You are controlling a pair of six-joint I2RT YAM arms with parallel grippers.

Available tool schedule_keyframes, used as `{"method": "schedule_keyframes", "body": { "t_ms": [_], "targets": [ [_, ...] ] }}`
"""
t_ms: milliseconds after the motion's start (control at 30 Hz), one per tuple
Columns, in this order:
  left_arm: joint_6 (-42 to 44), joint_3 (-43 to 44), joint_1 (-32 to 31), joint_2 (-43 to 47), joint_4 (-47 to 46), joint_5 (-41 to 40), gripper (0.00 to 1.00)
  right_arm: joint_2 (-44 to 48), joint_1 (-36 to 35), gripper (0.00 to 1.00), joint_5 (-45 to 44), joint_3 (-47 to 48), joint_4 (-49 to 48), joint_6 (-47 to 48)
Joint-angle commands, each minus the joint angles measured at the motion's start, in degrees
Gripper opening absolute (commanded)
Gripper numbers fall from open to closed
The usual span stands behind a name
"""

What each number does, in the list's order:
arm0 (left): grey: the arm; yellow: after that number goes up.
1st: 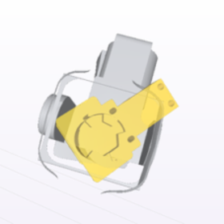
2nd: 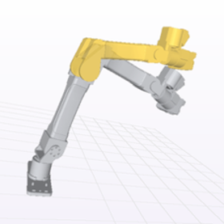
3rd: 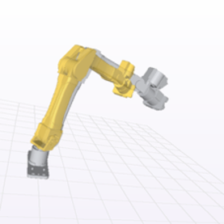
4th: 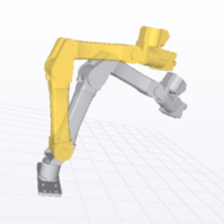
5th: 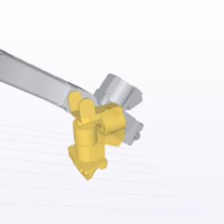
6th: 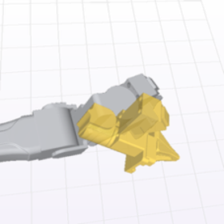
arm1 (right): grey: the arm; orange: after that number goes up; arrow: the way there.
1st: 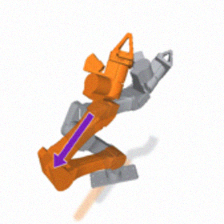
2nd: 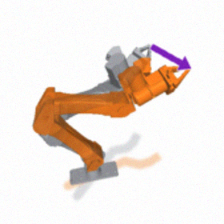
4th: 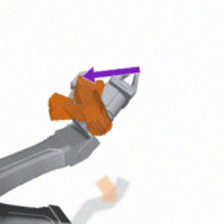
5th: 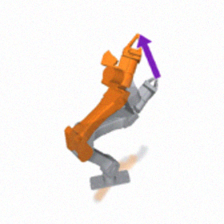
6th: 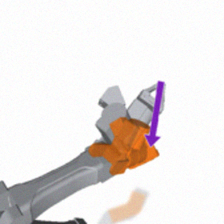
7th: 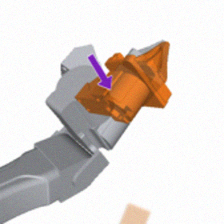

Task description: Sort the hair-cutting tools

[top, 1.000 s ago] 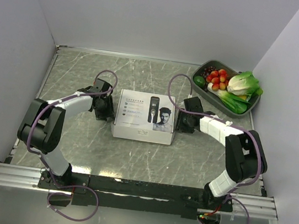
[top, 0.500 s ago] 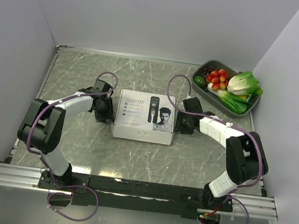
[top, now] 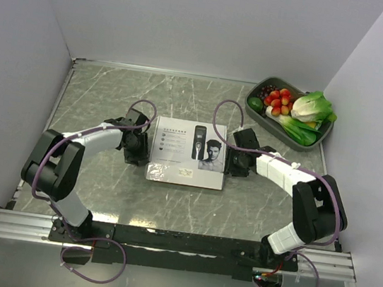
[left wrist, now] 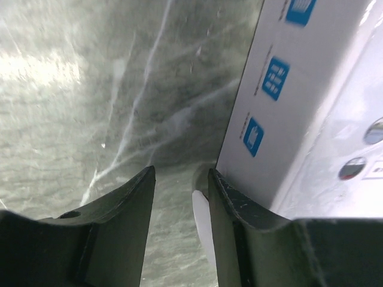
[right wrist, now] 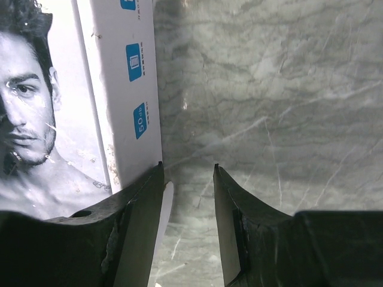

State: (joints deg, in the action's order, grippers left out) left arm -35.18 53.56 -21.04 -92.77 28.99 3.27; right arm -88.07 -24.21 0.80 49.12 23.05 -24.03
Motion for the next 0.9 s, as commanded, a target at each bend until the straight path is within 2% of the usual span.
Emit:
{"method": "schedule_keyframes", "body": {
  "t_ms": [0,300,867],
  "targets": [
    [-1.3,-0.83,-1.46,2.33,0.45,1.39,0.46,2.82,-1.37,0.47,1.48,-0.96,2.17,-0.66],
    [-3.05,-3.2,-1.73,4.79,-0.69,4.99,0.46,4.05,-1.81,0.47,4.56,-1.05,4.72,-1.98],
    [-4.46,-5.66,-1.9,8.4,-0.17,5.96,0.46,2.82,-1.81,0.47,6.32,-1.66,8.33,-3.83]
  ]
}}
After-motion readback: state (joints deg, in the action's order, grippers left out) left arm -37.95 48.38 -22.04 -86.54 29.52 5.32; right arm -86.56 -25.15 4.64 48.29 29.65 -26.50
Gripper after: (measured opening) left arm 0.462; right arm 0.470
